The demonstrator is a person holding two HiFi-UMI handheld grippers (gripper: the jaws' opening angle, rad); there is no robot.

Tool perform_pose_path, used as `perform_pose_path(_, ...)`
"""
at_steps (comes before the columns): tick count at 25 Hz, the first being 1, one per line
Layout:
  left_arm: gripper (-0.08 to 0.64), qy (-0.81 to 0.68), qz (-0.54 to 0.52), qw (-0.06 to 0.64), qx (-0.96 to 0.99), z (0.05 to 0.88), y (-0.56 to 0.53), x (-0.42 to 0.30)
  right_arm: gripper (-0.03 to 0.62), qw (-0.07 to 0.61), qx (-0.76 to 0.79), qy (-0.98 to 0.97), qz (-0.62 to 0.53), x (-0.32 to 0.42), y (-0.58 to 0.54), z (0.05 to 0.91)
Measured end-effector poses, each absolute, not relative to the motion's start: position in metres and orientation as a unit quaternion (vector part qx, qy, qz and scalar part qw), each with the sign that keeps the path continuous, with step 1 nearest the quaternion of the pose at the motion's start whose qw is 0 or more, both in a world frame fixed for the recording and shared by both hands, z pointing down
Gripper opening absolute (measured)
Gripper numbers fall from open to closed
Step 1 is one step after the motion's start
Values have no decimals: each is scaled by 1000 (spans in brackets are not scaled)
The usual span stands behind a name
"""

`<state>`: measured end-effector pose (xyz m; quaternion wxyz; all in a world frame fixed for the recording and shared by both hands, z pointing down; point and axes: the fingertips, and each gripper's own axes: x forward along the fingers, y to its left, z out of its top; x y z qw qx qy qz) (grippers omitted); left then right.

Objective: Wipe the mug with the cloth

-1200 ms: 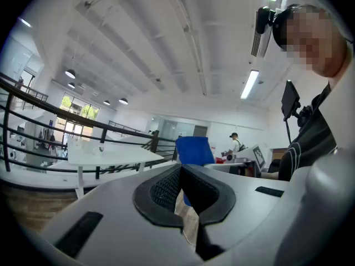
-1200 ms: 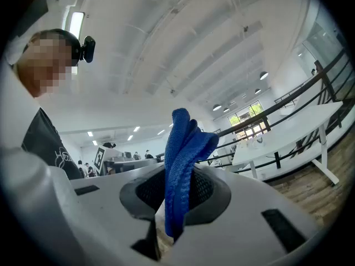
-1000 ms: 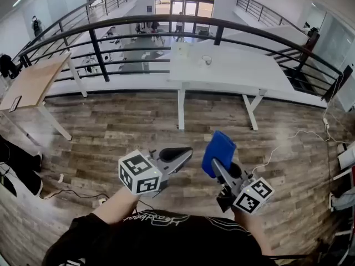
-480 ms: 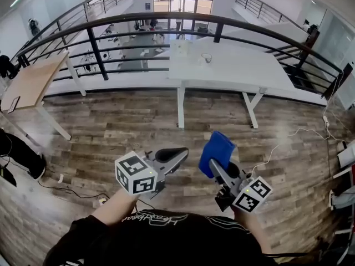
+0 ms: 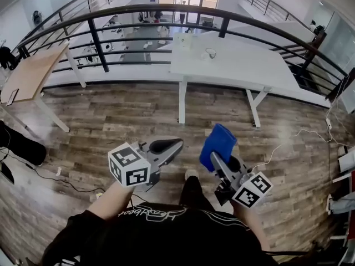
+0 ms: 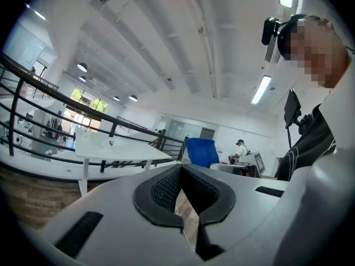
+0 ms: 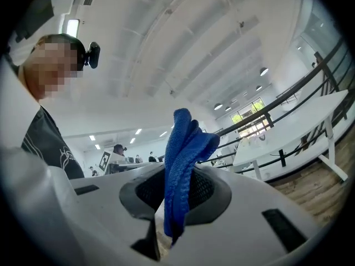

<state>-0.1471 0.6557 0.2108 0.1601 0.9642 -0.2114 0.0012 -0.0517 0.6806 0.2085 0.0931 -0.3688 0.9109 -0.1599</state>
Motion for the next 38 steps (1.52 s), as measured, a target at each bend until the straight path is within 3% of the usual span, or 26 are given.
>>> perform_pose_path(7, 6, -217, 20, 180, 959, 249, 541, -100, 61, 114, -354, 909, -187, -8, 557, 242)
perform_pose_path(18, 8, -241, 45, 216, 945, 288, 239, 16, 61, 109, -335, 903, -248, 108, 249, 286)
perform_pose_path(38, 8, -240, 119, 181, 946, 339, -4, -5, 61, 131, -409, 851, -302, 94, 19, 327)
